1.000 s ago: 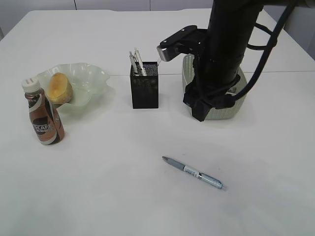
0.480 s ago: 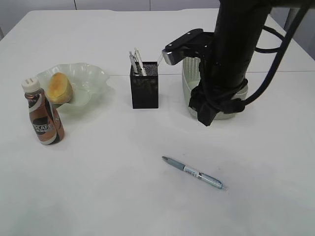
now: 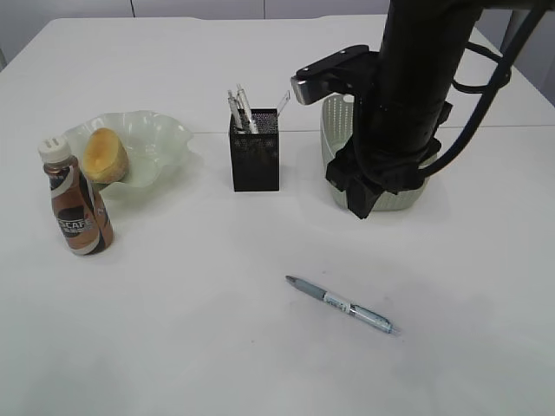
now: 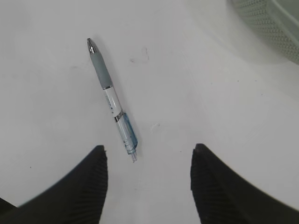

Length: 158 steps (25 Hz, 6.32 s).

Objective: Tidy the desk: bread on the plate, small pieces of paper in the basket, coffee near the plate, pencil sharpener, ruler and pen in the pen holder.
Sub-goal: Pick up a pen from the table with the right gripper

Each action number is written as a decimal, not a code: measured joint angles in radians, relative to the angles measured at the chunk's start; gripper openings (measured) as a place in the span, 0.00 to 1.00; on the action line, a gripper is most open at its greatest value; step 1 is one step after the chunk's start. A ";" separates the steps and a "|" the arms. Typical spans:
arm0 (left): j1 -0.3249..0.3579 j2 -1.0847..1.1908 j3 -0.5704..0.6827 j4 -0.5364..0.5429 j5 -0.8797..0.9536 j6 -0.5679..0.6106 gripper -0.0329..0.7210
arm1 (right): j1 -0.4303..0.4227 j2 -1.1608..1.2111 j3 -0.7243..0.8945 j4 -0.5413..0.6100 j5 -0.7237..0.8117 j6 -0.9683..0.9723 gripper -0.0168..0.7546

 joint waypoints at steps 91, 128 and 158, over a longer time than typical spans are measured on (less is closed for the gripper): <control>0.000 0.000 0.000 -0.032 0.000 0.009 0.47 | 0.000 0.111 0.298 0.088 -0.214 -0.267 0.56; 0.000 0.000 0.000 -0.032 0.000 0.009 0.47 | 0.000 0.205 0.290 0.068 -0.263 -0.290 0.56; 0.000 0.000 0.000 -0.032 0.000 0.009 0.47 | 0.000 0.226 0.263 0.078 -0.244 -0.285 0.16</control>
